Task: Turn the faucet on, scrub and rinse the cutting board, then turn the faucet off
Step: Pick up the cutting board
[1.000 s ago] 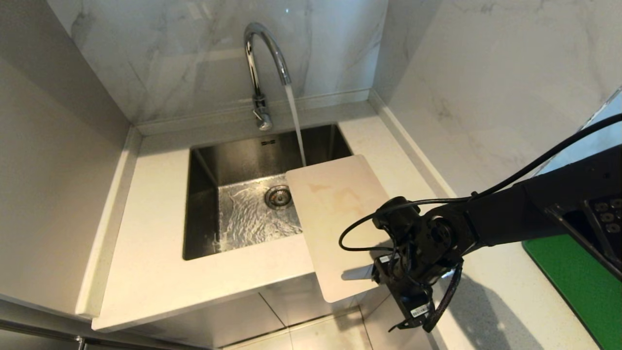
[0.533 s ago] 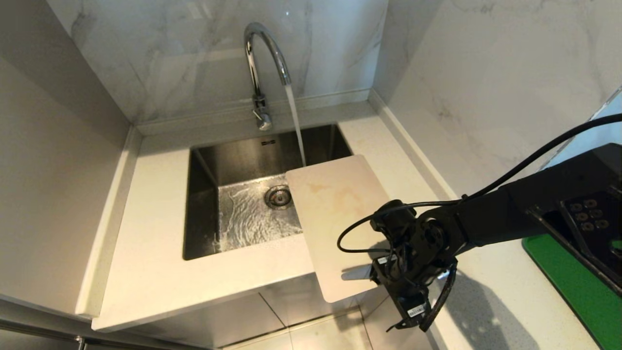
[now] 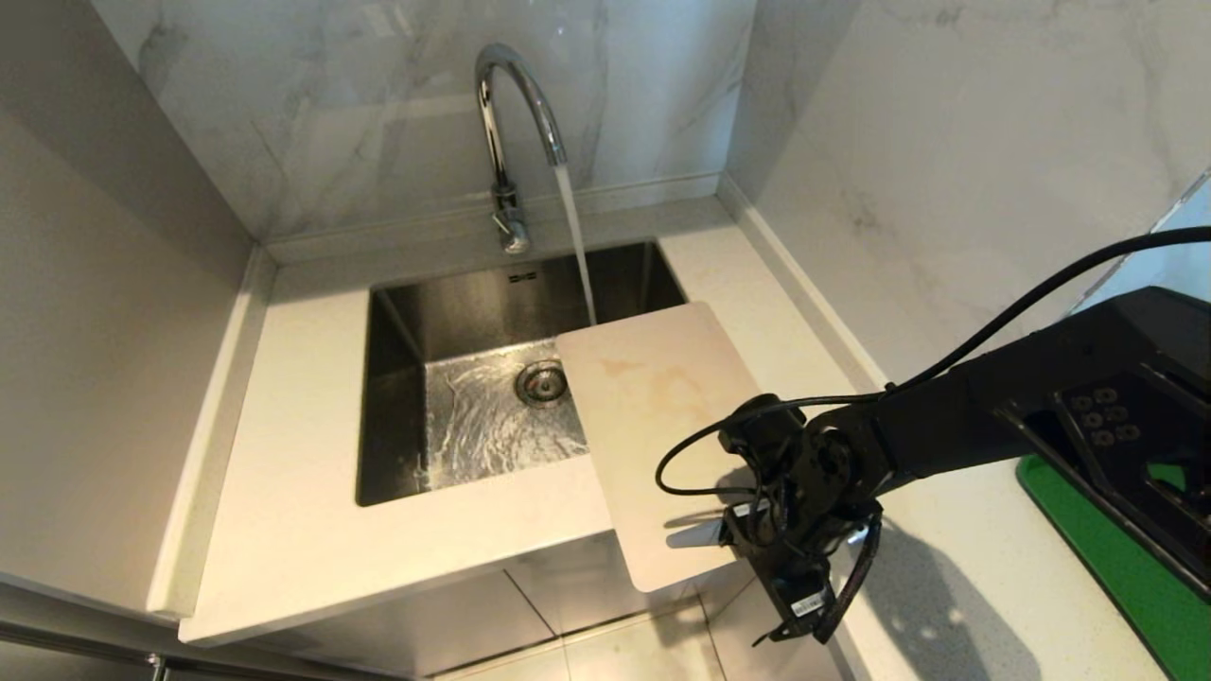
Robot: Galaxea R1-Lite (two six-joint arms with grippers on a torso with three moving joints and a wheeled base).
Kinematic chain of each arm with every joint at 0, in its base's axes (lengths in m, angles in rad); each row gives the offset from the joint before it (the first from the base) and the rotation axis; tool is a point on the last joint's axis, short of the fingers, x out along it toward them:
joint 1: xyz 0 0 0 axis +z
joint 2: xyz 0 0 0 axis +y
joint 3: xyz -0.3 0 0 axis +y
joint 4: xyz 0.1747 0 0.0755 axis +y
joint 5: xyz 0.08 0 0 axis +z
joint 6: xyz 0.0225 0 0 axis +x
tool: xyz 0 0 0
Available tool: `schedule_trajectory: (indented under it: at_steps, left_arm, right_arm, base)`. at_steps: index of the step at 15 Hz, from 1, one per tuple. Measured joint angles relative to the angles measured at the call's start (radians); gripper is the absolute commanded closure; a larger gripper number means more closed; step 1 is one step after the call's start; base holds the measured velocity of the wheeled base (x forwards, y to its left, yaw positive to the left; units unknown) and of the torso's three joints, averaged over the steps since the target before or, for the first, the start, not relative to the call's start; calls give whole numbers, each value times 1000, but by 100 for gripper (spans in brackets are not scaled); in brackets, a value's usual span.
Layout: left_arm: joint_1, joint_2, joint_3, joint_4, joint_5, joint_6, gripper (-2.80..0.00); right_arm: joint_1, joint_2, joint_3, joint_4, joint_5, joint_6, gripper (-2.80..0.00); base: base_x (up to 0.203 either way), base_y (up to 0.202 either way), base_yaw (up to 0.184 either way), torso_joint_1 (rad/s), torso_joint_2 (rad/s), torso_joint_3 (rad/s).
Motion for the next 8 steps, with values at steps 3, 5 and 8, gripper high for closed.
schedule_trajectory:
  at_steps: [3, 5, 8]
  left_arm:
    - [0, 0, 0, 0, 0, 0, 0]
    - [0, 0, 0, 0, 0, 0, 0]
    - [0, 0, 0, 1, 0, 0, 0]
  right_arm:
    - [-2, 17, -8, -1, 0, -4, -280]
    - [-2, 28, -19, 0, 0, -4, -280]
    - [-1, 46, -31, 0, 0, -3, -280]
  base:
    - [0, 0, 0, 0, 0, 0]
    - [0, 0, 0, 0, 0, 0]
    - [0, 0, 0, 0, 0, 0]
